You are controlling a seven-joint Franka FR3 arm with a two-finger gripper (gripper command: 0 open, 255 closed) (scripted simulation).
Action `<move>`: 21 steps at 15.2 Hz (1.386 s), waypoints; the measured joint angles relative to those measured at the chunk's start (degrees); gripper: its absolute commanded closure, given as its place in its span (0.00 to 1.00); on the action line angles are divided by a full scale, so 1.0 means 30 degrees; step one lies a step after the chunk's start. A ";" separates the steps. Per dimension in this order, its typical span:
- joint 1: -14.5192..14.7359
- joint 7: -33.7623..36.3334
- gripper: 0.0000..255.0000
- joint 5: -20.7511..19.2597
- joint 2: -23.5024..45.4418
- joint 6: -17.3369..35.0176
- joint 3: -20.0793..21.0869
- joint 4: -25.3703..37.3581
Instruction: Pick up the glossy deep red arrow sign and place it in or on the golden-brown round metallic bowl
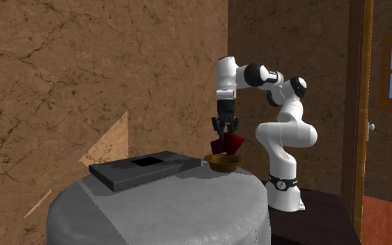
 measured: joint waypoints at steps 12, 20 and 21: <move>-0.0140 0.0037 0.00 -0.0322 -0.0027 0.0739 -0.0329 -0.0748; 0.0171 -0.0063 0.00 0.0381 0.0139 -0.0855 0.0390 0.1036; 0.0202 -0.0085 0.00 0.0495 0.0131 -0.1153 0.0520 0.1321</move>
